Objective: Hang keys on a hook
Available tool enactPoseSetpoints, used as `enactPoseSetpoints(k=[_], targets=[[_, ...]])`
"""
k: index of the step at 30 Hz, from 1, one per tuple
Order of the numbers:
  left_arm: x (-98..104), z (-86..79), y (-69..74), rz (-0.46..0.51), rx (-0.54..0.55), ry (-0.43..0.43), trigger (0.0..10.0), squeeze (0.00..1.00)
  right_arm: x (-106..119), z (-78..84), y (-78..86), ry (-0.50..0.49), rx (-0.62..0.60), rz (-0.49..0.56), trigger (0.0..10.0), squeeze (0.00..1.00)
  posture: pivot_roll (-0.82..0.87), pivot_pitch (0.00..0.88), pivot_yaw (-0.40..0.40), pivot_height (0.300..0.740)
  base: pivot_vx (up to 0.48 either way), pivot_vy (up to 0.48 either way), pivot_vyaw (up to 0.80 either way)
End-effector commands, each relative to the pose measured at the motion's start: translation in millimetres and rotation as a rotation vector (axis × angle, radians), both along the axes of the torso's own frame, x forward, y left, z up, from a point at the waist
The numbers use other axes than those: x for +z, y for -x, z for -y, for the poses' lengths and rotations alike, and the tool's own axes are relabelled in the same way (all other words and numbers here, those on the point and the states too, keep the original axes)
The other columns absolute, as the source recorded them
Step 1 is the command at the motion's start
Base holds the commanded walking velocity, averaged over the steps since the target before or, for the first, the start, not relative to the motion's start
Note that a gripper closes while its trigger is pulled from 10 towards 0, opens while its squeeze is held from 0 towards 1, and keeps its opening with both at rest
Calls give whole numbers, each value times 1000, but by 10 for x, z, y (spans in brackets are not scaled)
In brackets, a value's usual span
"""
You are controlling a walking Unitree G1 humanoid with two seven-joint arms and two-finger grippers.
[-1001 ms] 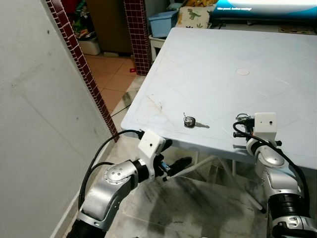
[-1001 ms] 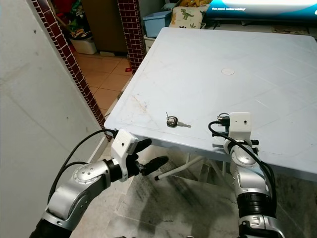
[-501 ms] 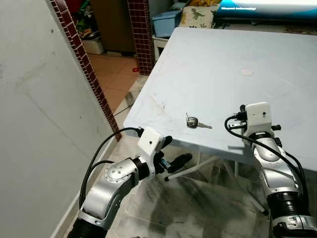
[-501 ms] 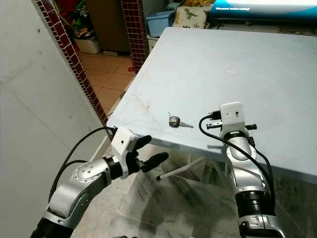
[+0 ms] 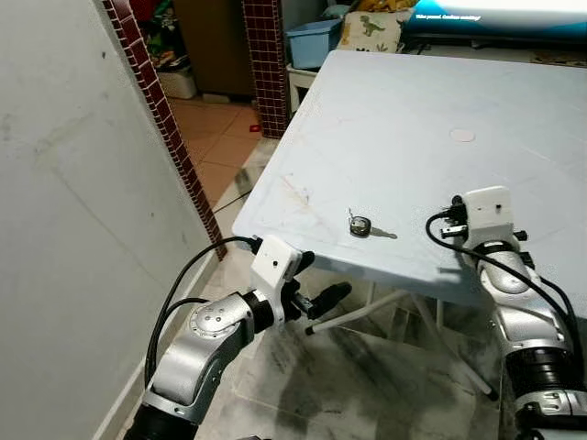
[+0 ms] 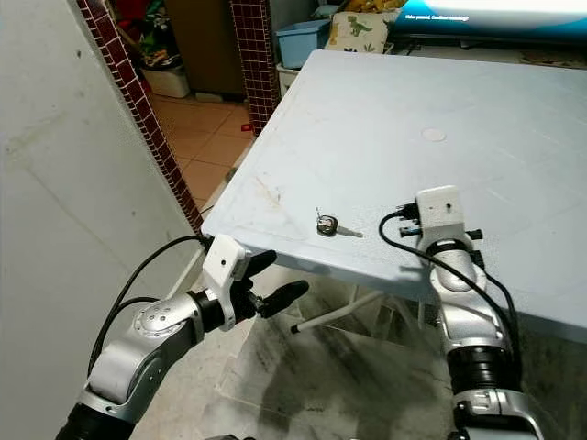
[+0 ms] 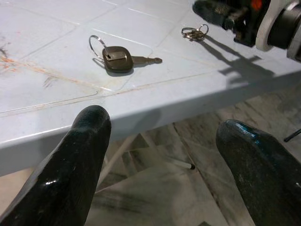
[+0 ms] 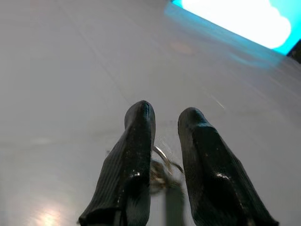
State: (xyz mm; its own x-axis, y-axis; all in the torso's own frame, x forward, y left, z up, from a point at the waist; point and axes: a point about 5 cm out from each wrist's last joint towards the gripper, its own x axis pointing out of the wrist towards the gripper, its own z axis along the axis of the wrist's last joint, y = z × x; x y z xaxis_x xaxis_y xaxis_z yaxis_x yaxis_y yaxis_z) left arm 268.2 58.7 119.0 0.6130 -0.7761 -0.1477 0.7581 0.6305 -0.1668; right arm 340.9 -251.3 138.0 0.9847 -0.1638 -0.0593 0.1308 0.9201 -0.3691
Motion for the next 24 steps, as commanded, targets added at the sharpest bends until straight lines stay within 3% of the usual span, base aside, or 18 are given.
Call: enactPoseSetpoints(k=[1, 12, 13, 14, 15, 23, 24], targets=[[-19, -47, 10, 2, 18, -10, 10000, 0, 12, 16, -17, -14, 2, -13, 10000, 1000, -40, 66, 72, 740, 0, 0, 0], [-21, -49, -19, -3, 28, -6, 10000, 0, -97, -1, -35, -72, 104, -148, 10000, 1000, -51, 75, 67, 740, 0, 0, 0], [-22, -42, -18, -2, 25, -5, 10000, 0, -94, 26, -39, -78, 99, -155, 10000, 588, -53, 75, 66, 740, 0, 0, 0], [-22, -42, -18, -2, 25, -5, 10000, 0, -94, 26, -39, -78, 99, -155, 10000, 588, -53, 75, 66, 740, 0, 0, 0], [-25, -35, -19, -2, 24, -5, 10000, 0, -103, 37, -41, -83, 110, -171, 10000, 0, -54, 75, 67, 740, 0, 0, 0], [-17, -17, -25, 1, 22, -2, 10000, 0, -192, 110, -27, -128, 113, -241, 10000, 0, -54, 73, 68, 740, 0, 0, 0], [-16, -16, -28, 2, 20, -3, 10000, 0, -207, 123, -25, -132, 110, -255, 2431, 0, -54, 73, 69, 740, 0, 0, 0]])
